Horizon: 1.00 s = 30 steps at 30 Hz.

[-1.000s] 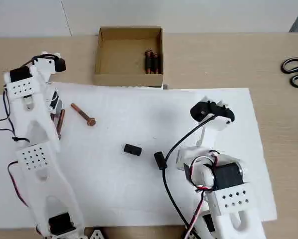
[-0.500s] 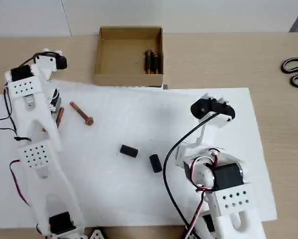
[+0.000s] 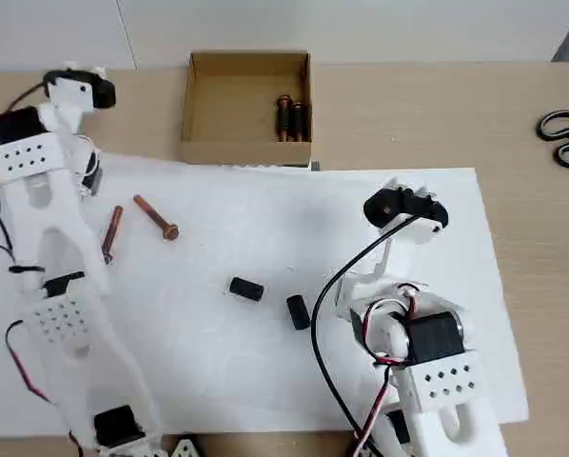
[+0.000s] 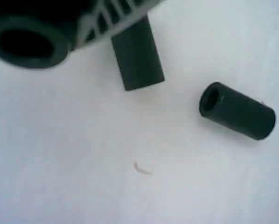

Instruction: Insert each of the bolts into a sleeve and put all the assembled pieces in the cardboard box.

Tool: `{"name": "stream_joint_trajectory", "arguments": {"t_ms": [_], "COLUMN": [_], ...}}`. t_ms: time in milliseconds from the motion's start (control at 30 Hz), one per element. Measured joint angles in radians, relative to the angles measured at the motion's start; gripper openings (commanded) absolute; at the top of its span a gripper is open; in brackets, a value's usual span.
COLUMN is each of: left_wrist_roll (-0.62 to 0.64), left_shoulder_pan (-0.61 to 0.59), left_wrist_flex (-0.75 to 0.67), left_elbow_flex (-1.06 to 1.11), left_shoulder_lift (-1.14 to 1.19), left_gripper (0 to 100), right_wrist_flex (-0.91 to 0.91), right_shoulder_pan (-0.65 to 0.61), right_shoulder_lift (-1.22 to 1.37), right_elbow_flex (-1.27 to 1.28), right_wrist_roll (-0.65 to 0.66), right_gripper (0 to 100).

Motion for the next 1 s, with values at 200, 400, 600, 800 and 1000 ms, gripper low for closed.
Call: {"name": "stream_joint_trajectory", "arguments": {"t_ms": [200,400,600,800,1000], "left_wrist_roll": [-0.005,-0.006,0.038,0.12,0.296], "left_shoulder_pan": [0.038,0.106,0.106,0.106,0.095], "left_wrist_flex": [0.0,0.0,0.0,-0.124,-0.247], "left_elbow_flex": [0.075,0.198,0.358,0.517,0.779], "left_shoulder_lift": [-0.252,-0.58,-0.833,-1.043,-1.266], "left_gripper": [1,1,1,1,1], "right_wrist_flex": [0.0,0.0,0.0,0.0,0.009], "right_shoulder_pan": [-0.052,-0.109,-0.11,-0.11,-0.143], "right_shoulder_lift": [0.0,0.0,0.0,-0.035,-0.213], "right_elbow_flex": [0.0,0.0,-0.044,-0.117,-0.133], "right_wrist_roll": [0.0,0.041,0.117,0.187,0.288], "right_gripper": [0.2,0.2,0.2,0.2,0.2]}}
